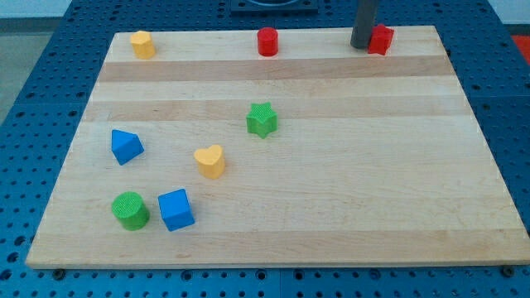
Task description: Move the red star to the top right of the board
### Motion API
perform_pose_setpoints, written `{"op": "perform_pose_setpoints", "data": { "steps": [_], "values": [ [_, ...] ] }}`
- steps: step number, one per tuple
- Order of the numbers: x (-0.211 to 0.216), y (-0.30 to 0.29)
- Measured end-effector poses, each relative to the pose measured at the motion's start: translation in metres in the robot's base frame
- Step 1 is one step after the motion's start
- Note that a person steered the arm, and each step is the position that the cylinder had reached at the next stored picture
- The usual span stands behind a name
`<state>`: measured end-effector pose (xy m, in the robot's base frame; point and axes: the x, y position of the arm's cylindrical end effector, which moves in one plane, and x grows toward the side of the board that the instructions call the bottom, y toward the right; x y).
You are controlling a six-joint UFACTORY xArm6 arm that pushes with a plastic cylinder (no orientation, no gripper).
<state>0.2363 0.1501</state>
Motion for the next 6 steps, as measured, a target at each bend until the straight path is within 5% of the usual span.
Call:
{"op": "perform_pose_setpoints", "data": {
  "steps": [6],
  "values": [
    [-0.0072, 0.0000]
  ]
}}
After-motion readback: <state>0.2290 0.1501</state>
